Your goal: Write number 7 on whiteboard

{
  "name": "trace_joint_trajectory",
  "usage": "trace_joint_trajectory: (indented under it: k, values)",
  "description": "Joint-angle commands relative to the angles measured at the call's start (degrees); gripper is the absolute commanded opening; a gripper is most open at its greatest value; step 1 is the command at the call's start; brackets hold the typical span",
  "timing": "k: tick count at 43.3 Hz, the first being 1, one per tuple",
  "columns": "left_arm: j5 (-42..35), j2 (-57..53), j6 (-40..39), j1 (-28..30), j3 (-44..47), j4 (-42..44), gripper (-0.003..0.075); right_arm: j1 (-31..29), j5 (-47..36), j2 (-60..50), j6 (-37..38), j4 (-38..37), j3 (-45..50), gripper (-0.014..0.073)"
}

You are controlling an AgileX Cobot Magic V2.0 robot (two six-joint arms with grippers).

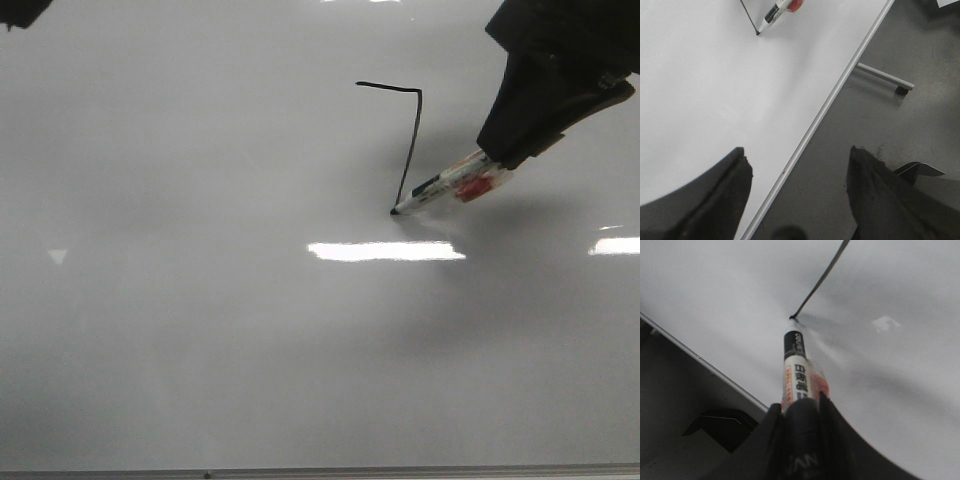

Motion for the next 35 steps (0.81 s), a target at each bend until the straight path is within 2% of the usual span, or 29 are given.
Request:
trace_joint_trajectory:
  k: [1,6,8,13,18,26,35]
  values:
    - [-4.27,-0.4,-0.49,-0.44,-1.6,-0.16,0.042,0.83,-0.89,-5.48,-0.94,0.87,-1.46,-0.0059]
    - [-4.9,0.64,2.68,-0.55,-1.6,-0.77,0.0421,3.77,3.91,-11.53,-5.42,0.94,-0.95,-0.0059]
    - [-4.9,1.31,5.86,-0.55,-1.79,-2.46,0.0426,5.76,6.98,-14.5,-9.65,0.94,-0.31,-0.0059]
    - [-4.66,3.3,14.68,-0.55,-2.47,-9.17,0.048,10.17,11.8,-20.61,-17.12,1.24,0.93,-0.0059]
    - [-4.36,6.21,24.47,-0.55,-4.22,-18.02,0.0536,13.29,15.72,-24.93,-21.21,4.06,1.08,-0.0059]
    - [-4.36,11.51,35.11,-0.55,-7.59,-28.22,0.0536,14.44,19.59,-26.78,-24.64,8.11,1.08,-0.0059]
    - [-4.08,16.91,38.76,-0.55,-10.65,-32.82,0.0531,14.44,18.98,-26.57,-24.64,9.05,1.08,-0.0059]
